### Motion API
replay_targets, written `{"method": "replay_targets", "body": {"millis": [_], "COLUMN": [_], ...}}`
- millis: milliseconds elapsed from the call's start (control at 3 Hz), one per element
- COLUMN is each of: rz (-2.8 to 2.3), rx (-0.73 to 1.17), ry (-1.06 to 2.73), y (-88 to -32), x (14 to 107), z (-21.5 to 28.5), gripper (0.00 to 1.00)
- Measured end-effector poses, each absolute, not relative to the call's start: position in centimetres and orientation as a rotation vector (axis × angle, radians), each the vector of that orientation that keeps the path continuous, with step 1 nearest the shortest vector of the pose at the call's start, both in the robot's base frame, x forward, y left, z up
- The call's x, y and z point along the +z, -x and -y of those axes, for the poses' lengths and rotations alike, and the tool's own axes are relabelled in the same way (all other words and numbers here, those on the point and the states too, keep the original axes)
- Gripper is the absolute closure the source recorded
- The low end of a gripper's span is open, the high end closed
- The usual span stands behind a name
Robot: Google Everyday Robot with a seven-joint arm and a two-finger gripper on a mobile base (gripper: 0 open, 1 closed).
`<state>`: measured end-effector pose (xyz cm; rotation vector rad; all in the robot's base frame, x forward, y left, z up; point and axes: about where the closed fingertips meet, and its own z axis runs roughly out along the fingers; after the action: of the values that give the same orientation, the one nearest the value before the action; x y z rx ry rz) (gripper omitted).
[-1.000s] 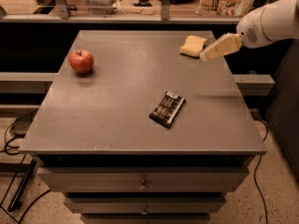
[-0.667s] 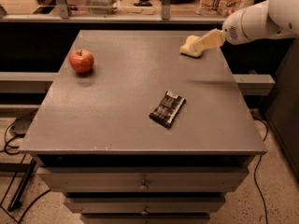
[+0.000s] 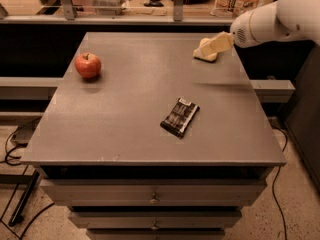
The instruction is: Move sponge near apple
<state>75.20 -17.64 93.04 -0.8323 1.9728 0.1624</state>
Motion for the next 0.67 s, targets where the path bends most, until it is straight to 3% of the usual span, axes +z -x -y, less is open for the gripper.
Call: {"method": "replay_targets", "body": {"millis": [667], "rz": [-2.003], "rx": [0.158], "ry": [0.830], "y": [-79.3], "x": [89.0], "z": [15.8], "gripper": [0.00]}}
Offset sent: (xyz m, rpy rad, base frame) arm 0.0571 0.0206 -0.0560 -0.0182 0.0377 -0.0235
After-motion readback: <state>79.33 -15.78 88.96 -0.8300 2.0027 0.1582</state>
